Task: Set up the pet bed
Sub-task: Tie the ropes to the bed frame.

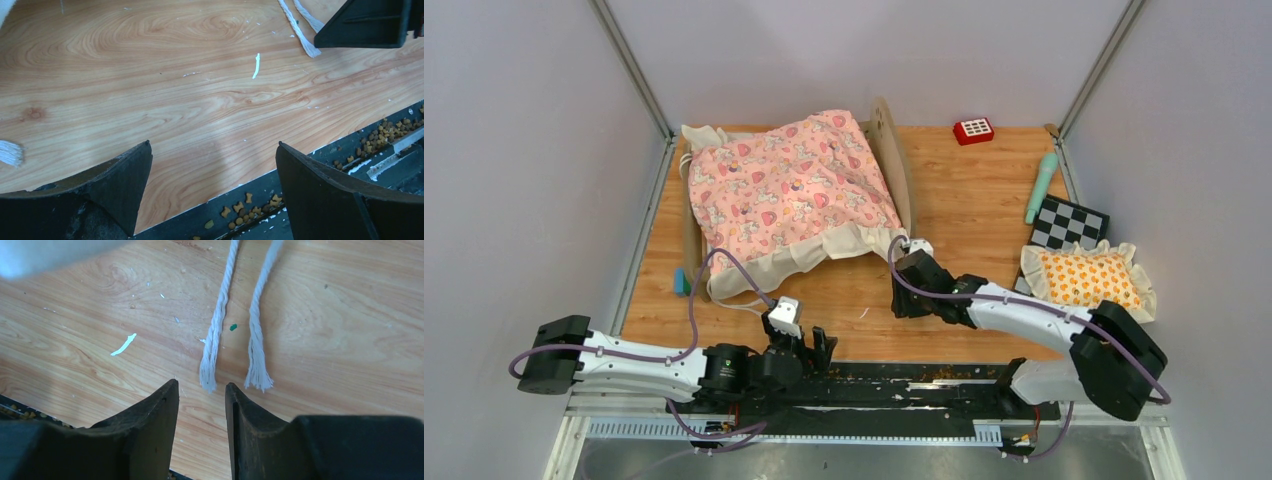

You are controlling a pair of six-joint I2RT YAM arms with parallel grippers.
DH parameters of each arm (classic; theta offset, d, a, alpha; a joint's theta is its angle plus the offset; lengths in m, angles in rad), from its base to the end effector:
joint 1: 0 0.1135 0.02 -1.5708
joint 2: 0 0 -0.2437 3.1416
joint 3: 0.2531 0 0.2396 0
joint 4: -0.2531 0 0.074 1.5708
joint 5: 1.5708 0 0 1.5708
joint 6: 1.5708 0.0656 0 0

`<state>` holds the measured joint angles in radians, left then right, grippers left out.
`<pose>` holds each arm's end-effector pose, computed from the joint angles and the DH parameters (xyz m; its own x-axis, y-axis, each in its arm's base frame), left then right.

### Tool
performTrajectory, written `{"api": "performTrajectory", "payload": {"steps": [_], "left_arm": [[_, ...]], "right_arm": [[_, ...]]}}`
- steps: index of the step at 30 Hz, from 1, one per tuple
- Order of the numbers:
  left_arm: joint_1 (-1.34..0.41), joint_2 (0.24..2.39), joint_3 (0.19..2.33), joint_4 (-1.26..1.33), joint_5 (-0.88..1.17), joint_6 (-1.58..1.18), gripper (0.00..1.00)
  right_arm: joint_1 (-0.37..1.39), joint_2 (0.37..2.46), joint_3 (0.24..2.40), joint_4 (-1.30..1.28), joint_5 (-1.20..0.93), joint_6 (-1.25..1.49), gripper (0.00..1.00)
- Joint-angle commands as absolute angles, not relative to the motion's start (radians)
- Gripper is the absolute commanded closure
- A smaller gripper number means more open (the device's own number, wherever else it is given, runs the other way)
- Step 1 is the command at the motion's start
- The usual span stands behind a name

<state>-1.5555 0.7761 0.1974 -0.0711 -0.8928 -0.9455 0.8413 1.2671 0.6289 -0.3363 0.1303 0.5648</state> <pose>0.0536 -0.1640 0.1379 -0.5062 -0.1564 -0.8481 0.3541 0.8590 -0.3697 0.1712 0.1787 0.1410 -0.8354 -0.1382 -0.5319 -0.2881 0.9343 0.2098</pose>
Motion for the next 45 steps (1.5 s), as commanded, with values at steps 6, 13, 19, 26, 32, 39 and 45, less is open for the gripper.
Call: {"api": "performTrajectory", "payload": {"steps": [6,13,19,26,32,39,45], "left_arm": [[-1.555,0.772,0.221,-0.075,-0.931,-0.972,0.0],[-1.555,0.744,0.208,-0.094,-0.935,-0.993,0.0],[-1.555,0.704,0.193,-0.116,-0.946,-1.01,0.0],[-1.555,0.655,0.173,-0.129,-0.948,-1.015,0.0],[-1.555,0.629,0.171,-0.135,-0.95,-1.004,0.0],[-1.555,0.622,0.166,-0.14,-0.95,-1.007,0.0],[-1.555,0.621,0.177,-0.143,-0.948,-0.985,0.0]], "right_arm": [[0.873,1.413,0.705,-0.245,0.163,0.522,0.61],[0.928,1.49,0.735,-0.326,0.288,0.538,0.63],[0.986,1.504,0.747,-0.365,0.335,0.549,0.84],[0.979,1.43,0.771,-0.381,0.343,0.435,1.0],[0.946,1.387,0.824,-0.411,0.307,0.212,1.0],[0.891,1.335,0.83,-0.417,0.242,-0.084,1.0],[0.807,1.383,0.876,-0.439,0.211,-0.204,1.0]]}}
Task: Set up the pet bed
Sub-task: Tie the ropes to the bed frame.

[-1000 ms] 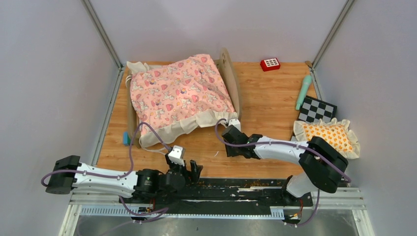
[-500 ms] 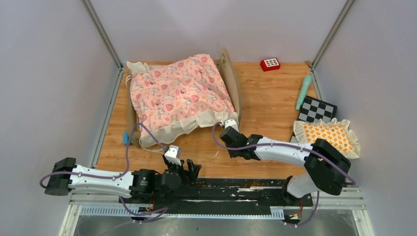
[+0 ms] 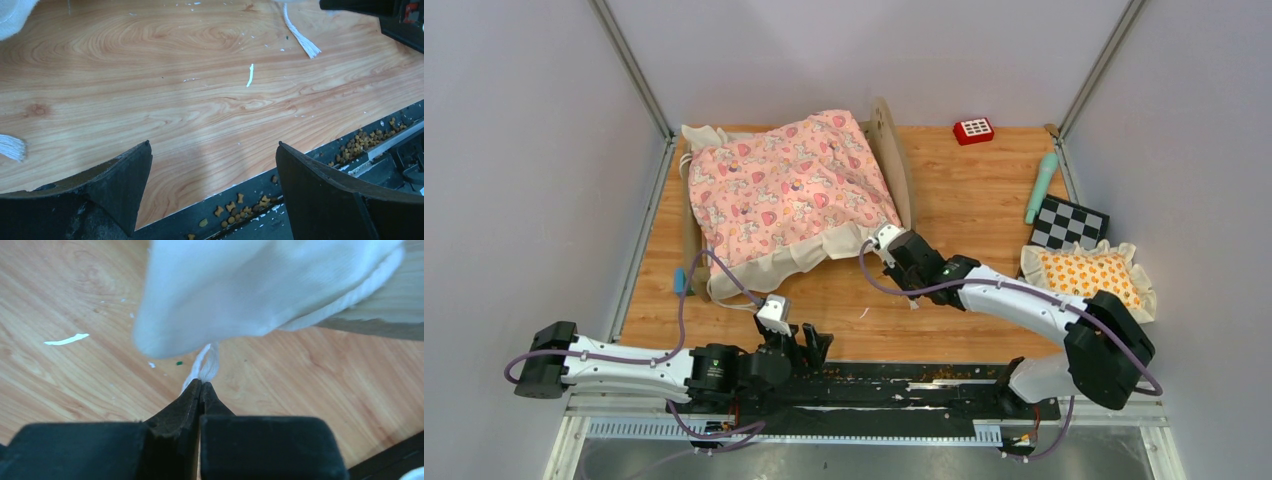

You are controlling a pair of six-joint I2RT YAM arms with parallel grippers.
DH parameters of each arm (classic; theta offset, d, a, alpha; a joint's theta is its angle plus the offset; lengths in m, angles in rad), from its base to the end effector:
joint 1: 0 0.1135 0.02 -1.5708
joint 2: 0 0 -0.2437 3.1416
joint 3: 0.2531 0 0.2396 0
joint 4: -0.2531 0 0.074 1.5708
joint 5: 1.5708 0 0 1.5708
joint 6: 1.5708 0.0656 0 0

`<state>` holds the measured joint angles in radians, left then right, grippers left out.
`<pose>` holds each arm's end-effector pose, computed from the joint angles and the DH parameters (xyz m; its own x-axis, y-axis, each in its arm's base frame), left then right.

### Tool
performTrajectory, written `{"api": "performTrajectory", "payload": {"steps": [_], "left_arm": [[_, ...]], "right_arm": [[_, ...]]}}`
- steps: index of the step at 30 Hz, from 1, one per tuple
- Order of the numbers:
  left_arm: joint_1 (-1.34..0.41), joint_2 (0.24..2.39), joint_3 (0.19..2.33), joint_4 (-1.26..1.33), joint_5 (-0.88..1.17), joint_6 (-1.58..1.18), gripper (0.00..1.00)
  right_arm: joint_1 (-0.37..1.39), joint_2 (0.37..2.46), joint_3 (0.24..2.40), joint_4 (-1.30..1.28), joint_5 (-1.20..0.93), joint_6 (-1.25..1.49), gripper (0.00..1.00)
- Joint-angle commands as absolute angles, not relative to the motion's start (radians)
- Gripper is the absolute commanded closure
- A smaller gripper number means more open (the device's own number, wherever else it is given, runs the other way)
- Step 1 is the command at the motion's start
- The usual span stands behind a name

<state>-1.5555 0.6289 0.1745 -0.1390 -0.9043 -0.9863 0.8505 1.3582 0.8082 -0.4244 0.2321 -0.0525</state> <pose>0.0539 -0.1519 0.1449 -0.5119 -0.2428 -0.8240 0.3285 0.8310 -0.4489 0.1928 0.1968 0.1676 -0.5111 -0.6598 -0.5509 -0.6740 0.7054 -0.2195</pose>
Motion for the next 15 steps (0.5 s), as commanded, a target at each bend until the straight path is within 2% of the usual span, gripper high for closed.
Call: {"api": "performTrajectory", "payload": {"steps": [1,8,15], "left_arm": [[-1.555,0.621,0.18,-0.146,-0.947,-0.978,0.0],[-1.555,0.62,0.193,-0.154,-0.95,-0.949,0.0],[-1.555,0.623,0.196,-0.141,-0.951,-0.942,0.0]], "right_arm": [[0.804,1.397,0.889,-0.448,0.233,-0.217,1.0],[0.759,1.479,0.916,-0.486,0.279,-0.208,0.97],[0.744,1.535,0.913,-0.509,0.364,-0.131,0.78]]}}
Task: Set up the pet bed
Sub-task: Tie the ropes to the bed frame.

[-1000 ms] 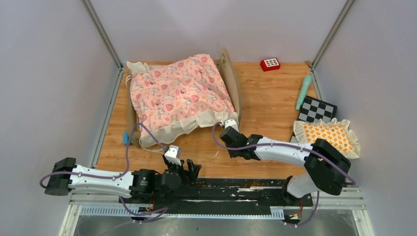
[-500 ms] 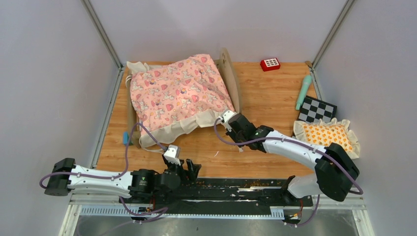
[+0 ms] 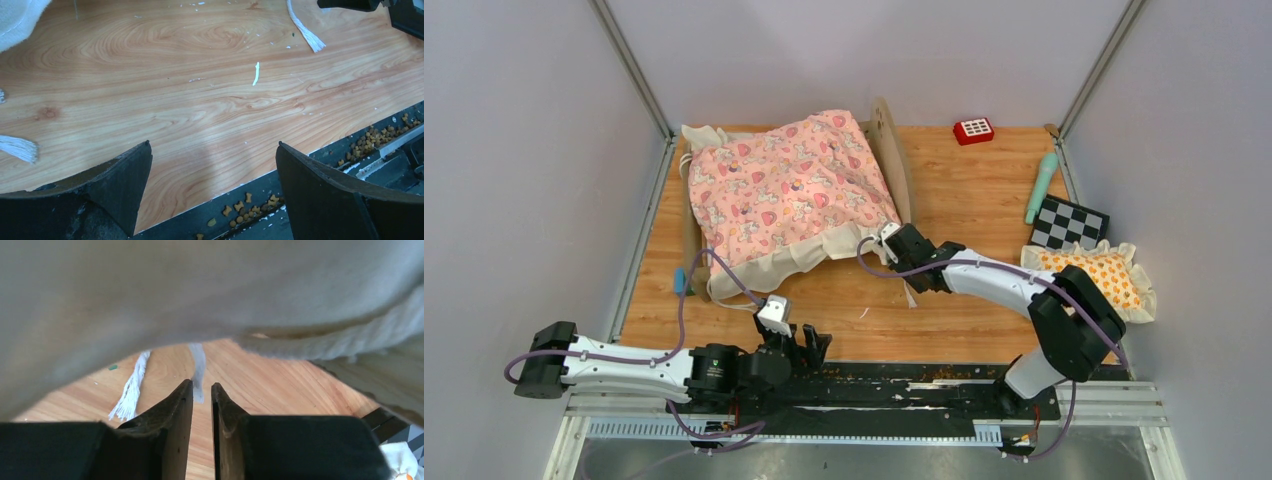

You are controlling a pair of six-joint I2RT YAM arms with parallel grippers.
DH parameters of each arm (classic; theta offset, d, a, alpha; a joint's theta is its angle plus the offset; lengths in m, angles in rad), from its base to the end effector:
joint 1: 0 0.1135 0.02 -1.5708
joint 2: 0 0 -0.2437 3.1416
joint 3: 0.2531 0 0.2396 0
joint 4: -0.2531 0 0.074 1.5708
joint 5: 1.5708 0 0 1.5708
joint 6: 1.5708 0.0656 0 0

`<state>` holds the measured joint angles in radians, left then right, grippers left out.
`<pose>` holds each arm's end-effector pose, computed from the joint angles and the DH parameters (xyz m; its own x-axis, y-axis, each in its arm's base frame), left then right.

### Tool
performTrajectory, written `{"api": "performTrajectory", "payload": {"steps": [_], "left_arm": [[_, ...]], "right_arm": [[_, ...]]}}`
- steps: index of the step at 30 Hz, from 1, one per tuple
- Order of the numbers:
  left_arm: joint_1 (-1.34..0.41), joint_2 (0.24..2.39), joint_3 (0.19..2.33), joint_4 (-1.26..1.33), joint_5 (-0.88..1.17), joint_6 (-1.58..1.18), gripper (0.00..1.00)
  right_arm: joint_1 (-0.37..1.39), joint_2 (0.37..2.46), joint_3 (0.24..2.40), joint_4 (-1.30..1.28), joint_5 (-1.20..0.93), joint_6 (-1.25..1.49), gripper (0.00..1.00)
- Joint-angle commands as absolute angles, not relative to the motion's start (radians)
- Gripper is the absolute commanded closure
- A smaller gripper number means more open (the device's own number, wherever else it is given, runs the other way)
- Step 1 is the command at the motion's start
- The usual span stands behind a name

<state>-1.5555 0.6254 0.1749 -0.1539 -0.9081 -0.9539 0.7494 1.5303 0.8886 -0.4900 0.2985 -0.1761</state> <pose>0.0540 -0.1507 0.1442 -0.4987 -0.2080 -0.8414 0.3431 0.8441 -0.4120 0.2254 0.1834 0.1425 -0.5544 -0.7445 -0.3719 -0.6670 0.6647 -0.3366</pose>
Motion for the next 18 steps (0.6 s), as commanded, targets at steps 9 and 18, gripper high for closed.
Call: {"api": "performTrajectory", "payload": {"steps": [9,18], "left_arm": [[-1.555,0.627,0.206,-0.136,-0.946,-0.927,0.0],[-1.555,0.656,0.212,-0.081,-0.936,-0.865,0.0]], "right_arm": [[0.741,1.369,0.861,-0.506,0.365,-0.057,0.6],[0.744,1.201,0.817,-0.503,0.217,0.139,0.59]]}}
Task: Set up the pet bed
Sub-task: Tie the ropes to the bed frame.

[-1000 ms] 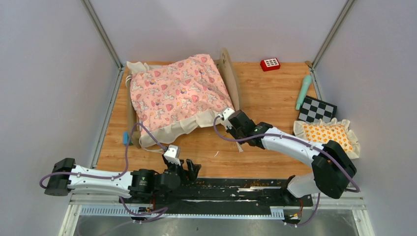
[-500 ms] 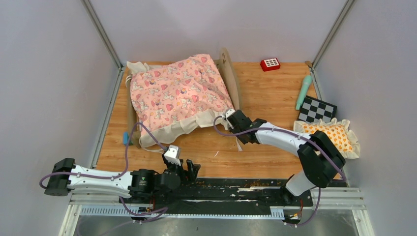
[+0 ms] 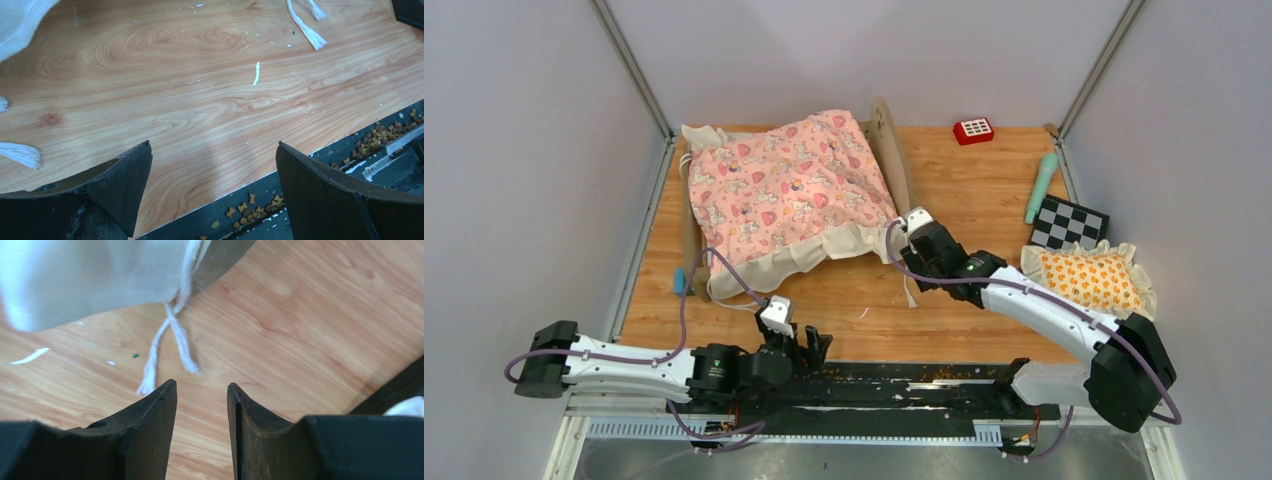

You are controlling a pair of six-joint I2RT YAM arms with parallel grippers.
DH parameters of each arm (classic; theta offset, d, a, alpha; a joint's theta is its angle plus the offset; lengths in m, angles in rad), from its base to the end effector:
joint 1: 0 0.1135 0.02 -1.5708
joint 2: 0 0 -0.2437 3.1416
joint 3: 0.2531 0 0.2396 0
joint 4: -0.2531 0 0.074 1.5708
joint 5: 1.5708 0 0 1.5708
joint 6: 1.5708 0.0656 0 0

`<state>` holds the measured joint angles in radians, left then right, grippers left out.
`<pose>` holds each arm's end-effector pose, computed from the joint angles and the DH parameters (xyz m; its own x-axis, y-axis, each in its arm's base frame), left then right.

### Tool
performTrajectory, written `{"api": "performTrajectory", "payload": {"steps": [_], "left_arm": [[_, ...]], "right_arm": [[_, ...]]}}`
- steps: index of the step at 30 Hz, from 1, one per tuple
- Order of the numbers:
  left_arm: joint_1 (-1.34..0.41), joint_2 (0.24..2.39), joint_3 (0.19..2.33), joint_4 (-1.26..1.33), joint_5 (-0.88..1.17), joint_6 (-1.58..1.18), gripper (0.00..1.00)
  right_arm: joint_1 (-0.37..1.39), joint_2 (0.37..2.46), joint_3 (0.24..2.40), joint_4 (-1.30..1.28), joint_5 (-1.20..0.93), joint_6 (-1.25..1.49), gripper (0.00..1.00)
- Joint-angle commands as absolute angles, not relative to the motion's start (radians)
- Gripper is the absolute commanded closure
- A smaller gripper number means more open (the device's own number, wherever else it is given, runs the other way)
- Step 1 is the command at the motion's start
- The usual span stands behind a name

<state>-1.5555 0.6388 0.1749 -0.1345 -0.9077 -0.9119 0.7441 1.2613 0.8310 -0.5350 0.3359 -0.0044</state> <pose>0.0540 -0.1523 0.1442 -0.4840 -0.1774 -0.8569 0.3639 0.8497 -0.3815 0.2052 0.1595 0.1916 -0.6027 -0.5605 -0.5680 -0.5041 0.8192 -0.2735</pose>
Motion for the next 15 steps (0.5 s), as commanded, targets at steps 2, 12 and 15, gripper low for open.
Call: {"api": "performTrajectory", "payload": {"steps": [2,12,15], "left_arm": [[-1.555,0.666,0.225,-0.08,-0.936,-0.844,0.0],[-1.554,0.715,0.235,0.056,-0.868,-0.716,0.0],[-1.554,0.758,0.258,0.057,-0.85,-0.707,0.0]], "right_arm": [[0.749,1.178,0.783,-0.453,0.145,0.222,0.6],[0.759,1.269,0.648,-0.294,0.082,0.438,0.62],[0.765,1.296,0.645,-0.285,0.119,0.451,0.62]]}}
